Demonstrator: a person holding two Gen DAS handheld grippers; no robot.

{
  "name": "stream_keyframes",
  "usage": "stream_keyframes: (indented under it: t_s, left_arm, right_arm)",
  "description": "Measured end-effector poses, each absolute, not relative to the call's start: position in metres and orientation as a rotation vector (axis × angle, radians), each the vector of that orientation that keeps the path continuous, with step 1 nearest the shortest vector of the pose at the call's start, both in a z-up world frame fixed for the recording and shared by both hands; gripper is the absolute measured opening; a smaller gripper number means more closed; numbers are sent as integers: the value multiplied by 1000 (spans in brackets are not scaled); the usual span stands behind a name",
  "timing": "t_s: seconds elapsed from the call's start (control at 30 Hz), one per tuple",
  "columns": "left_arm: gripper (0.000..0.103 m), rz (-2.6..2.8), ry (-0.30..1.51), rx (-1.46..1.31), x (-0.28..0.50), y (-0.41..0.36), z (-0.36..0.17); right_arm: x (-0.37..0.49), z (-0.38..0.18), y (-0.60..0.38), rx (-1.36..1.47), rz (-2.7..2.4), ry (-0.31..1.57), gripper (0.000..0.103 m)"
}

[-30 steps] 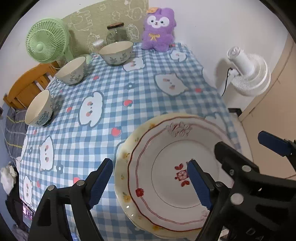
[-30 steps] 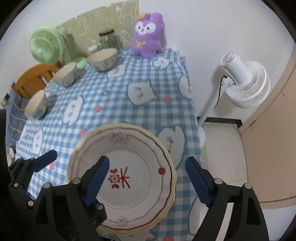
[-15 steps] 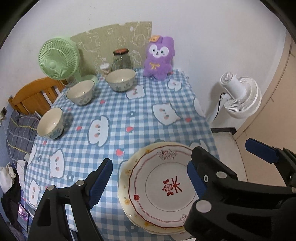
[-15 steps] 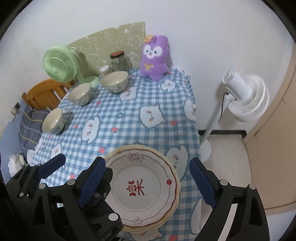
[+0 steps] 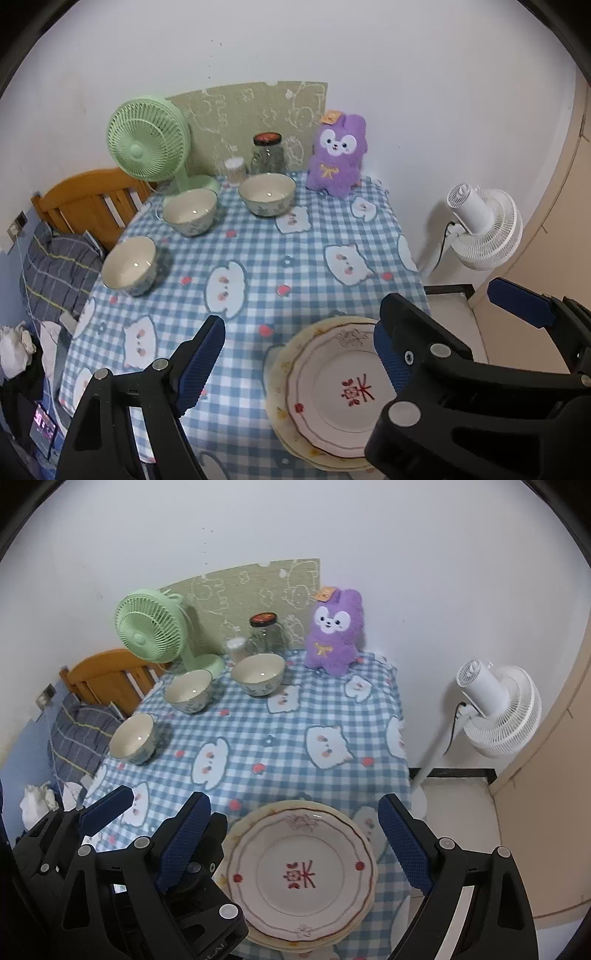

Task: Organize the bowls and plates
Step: 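Lower the white plate onto the cream plates and open both grippers, then withdraw both grippers upward from the plate stack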

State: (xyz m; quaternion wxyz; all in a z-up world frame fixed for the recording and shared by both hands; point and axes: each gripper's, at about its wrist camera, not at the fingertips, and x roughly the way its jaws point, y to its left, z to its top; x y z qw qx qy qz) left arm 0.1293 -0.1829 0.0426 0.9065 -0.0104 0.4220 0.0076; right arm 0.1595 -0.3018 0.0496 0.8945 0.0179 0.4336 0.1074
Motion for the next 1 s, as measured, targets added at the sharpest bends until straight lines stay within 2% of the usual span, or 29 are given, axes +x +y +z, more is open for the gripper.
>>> stream_keyframes:
  t_s: [0.8,1.0]
  left_arm:
    - [85,-59,840,63,166,-84,63]
    - [85,-83,853,49,181,-56,60]
  right_arm:
    - [186,69,-202,108,90,855,93]
    - [197,66,-174,107,67,871,89]
